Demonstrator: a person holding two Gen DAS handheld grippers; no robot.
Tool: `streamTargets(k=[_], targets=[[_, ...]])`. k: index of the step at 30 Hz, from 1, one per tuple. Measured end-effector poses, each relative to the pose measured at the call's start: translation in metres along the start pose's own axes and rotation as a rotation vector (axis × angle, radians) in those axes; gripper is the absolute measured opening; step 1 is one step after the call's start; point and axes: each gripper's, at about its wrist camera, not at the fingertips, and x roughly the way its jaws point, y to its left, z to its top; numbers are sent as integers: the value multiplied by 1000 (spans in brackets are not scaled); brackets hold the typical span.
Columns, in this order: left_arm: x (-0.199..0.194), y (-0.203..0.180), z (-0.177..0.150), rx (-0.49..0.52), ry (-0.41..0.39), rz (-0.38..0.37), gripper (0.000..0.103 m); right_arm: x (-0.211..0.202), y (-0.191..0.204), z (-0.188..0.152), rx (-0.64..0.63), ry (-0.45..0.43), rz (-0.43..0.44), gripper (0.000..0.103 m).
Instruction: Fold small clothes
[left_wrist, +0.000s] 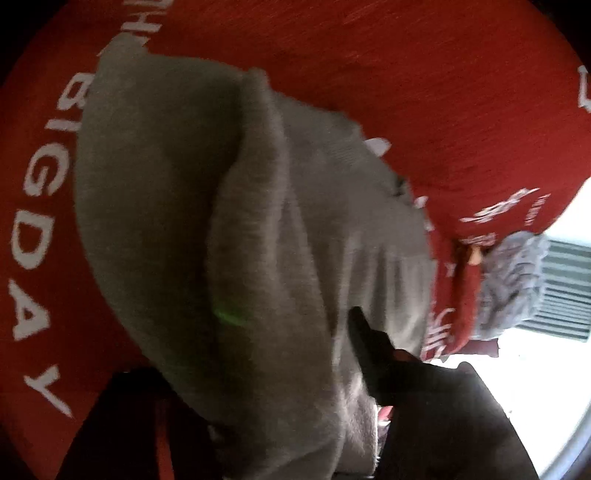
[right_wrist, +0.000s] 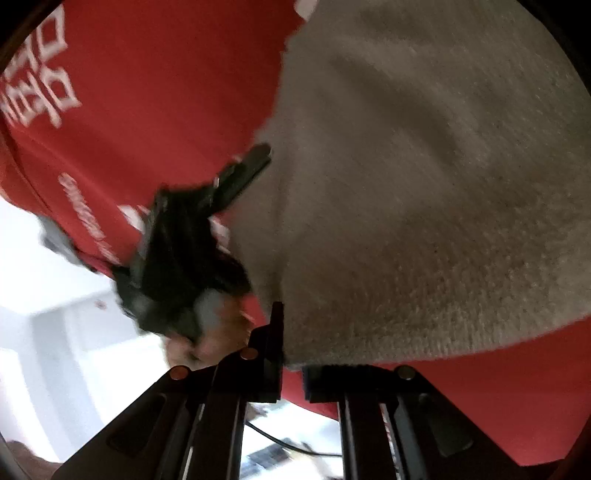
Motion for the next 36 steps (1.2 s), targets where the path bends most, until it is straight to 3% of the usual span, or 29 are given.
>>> streamTargets(k=[1, 5, 7, 8, 9, 10, 12, 16, 19, 23, 26, 28, 32, 36], targets=[[-1, 2, -1, 1, -2, -2, 52, -1, 0, -1, -11, 30, -39, 13], [2, -5, 0, 13, -10, 62, 52, -23, 12, 1, -115, 91, -153, 31], [2, -16, -1, 53, -46, 125, 51, -45, 21, 7, -185, 66, -205, 34], [1, -21, -2, 79, -64, 165, 37, -55, 26, 11, -216, 30, -241, 34], [2, -26, -4, 111, -74, 208, 36, -66, 30, 18, -247, -11, -275, 33], [1, -31, -5, 128, -87, 226, 34, -77, 33, 26, -274, -58, -315, 32], [-4, -37, -8, 143, -111, 232, 31, -88, 34, 44, -288, -121, -379, 8], [-23, -60, -13, 177, -177, 205, 28, -80, 26, 79, -285, -155, -441, 7], [-31, -91, -16, 218, -204, 177, 28, -49, 13, 92, -294, -76, -489, 6], [-25, -148, -19, 308, -210, 143, 28, -50, 7, 92, -329, -74, -463, 2], [-5, -198, -25, 390, -190, 137, 28, -69, -2, 98, -250, -60, -352, 2], [18, -233, -31, 461, -174, 151, 28, -95, -8, 100, -217, -98, -272, 3], [85, -287, -46, 581, -109, 240, 28, -155, -29, 107, -143, -211, -170, 6], [151, -307, -63, 688, -48, 403, 35, -187, -72, 119, -7, -247, -136, 9]])
